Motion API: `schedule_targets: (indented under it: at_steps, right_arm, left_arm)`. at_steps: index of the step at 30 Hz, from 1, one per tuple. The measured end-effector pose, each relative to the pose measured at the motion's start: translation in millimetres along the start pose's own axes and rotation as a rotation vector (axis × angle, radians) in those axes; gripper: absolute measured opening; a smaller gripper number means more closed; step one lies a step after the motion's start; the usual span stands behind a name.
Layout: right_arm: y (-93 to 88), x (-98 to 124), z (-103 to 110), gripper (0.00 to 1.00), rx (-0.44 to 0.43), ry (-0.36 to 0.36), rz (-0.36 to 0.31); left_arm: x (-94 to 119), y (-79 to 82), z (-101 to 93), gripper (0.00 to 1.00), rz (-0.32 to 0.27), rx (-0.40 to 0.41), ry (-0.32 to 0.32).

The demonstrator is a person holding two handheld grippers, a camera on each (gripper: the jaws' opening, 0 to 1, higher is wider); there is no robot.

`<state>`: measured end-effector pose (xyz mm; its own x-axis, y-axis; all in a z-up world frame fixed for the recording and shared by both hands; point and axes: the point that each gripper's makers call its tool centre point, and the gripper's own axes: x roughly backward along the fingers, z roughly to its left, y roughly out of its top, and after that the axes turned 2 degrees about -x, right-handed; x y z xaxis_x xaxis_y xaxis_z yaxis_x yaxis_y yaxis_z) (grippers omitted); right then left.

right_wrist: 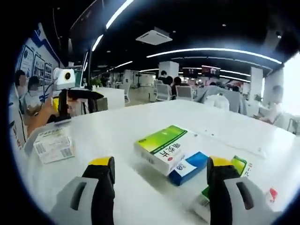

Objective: Arrange the small medicine boxes into an aligned row inside the storage area until every box is upright, visible, and separated from the surrounding clutter.

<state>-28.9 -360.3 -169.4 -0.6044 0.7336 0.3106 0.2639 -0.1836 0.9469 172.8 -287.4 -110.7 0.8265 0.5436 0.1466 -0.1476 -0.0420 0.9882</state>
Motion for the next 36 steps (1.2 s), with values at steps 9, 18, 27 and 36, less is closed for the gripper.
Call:
schedule_targets:
  at_steps: [9, 18, 27, 36]
  right_arm:
    - [-7.8, -4, -5, 0.67, 0.24, -0.068, 0.049]
    - [-3.7, -8, -3, 0.57, 0.407, -0.113, 0.011]
    - [-14.3, -11, -9, 0.49, 0.608, -0.134, 0.082]
    - [-10.2, -12, -9, 0.38, 0.734, -0.136, 0.079]
  left_arm:
    - [2, -1.0, 0.0, 1.0, -0.02, 0.024, 0.0]
    - [0, -6.6, -5.6, 1.0, -0.006, 0.022, -0.022]
    - [1, -6.5, -5.4, 1.0, -0.007, 0.022, -0.022]
    - [3, -3.1, -4.1, 1.0, -0.021, 0.023, -0.022]
